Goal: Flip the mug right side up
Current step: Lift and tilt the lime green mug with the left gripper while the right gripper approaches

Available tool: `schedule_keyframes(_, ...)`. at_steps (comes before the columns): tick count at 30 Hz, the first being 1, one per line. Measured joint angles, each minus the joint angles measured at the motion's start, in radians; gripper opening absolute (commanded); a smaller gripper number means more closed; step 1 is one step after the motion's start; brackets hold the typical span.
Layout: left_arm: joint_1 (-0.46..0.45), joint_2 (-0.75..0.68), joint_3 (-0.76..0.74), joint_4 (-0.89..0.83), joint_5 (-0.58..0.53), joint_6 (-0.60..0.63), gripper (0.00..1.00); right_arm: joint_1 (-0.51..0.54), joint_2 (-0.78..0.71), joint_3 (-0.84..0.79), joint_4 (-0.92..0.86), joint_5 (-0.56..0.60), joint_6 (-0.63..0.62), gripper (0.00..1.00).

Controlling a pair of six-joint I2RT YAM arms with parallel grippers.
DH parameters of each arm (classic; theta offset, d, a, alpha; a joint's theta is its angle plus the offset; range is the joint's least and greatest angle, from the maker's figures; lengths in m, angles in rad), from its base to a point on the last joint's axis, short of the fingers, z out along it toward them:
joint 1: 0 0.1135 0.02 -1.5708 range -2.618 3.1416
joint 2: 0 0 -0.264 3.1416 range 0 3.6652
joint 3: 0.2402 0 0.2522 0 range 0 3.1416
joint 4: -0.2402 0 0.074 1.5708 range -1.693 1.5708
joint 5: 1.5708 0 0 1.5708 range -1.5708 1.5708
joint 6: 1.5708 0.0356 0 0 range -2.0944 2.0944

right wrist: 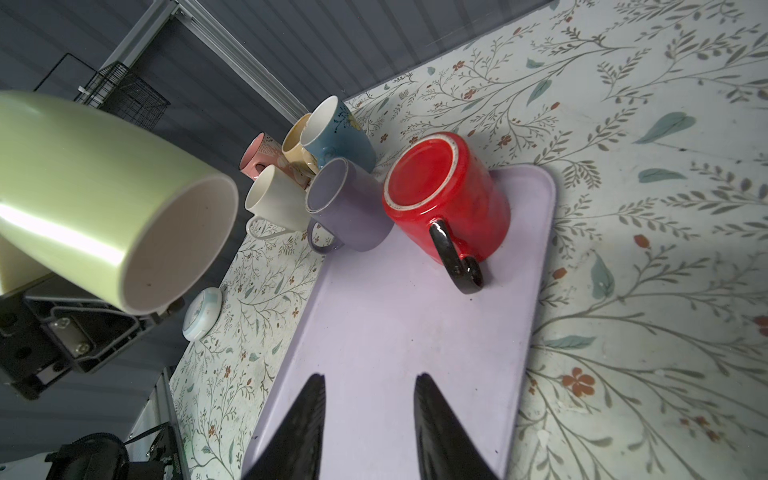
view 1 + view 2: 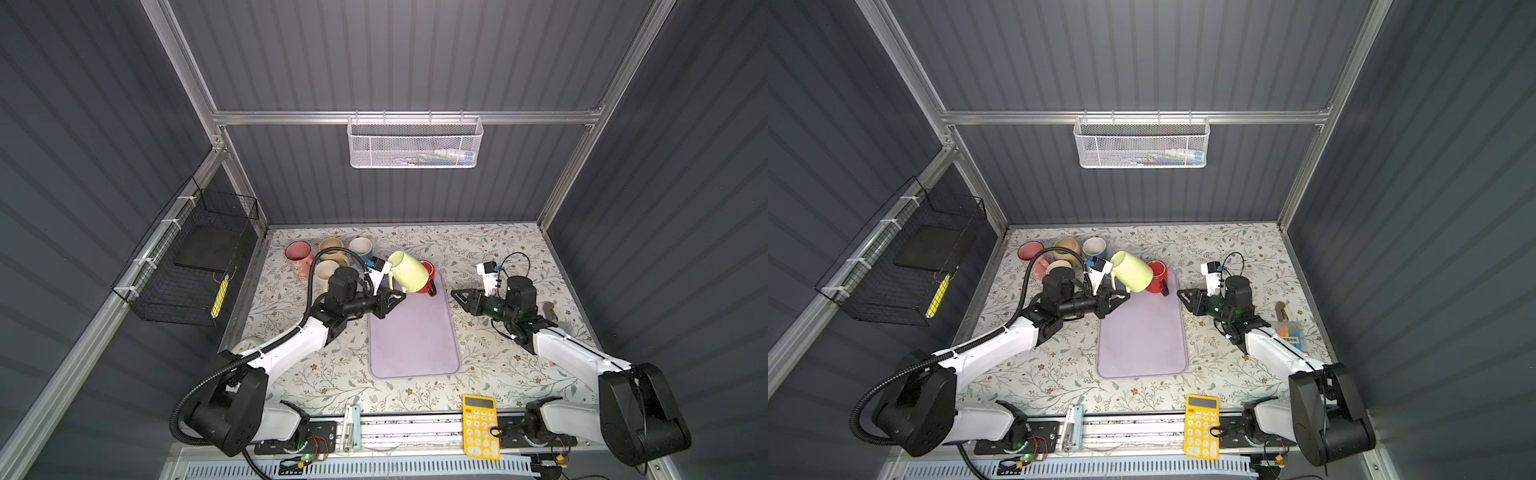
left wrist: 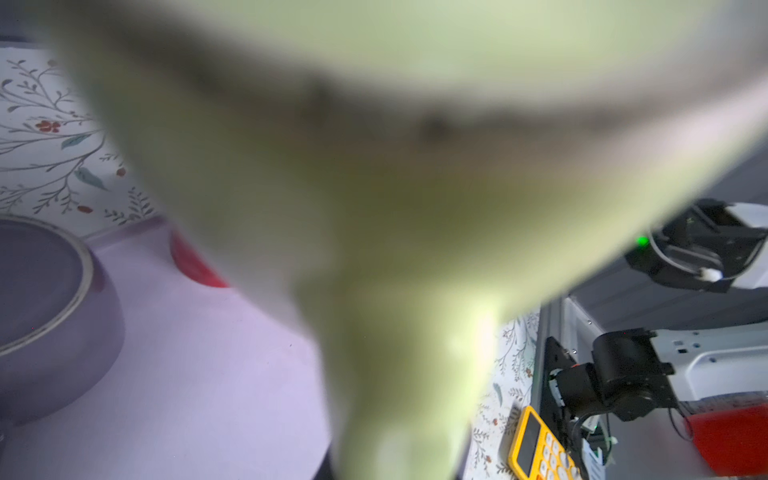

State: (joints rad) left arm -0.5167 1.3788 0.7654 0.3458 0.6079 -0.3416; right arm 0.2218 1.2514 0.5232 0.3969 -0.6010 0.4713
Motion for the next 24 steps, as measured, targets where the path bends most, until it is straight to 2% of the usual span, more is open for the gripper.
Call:
schedule_keyframes(14, 0.047, 0.182, 0.002, 0.419, 0.206, -0.315, 0.0, -0.002, -0.045, -0.026, 0.022, -0.028, 0.0, 0.39)
schedule_keyframes(24, 0.047, 0.254, 0.019, 0.608, 0.262, -0.456, 0.0, 0.002, -0.053, -0.026, 0.147, -0.093, 0.045, 0.42)
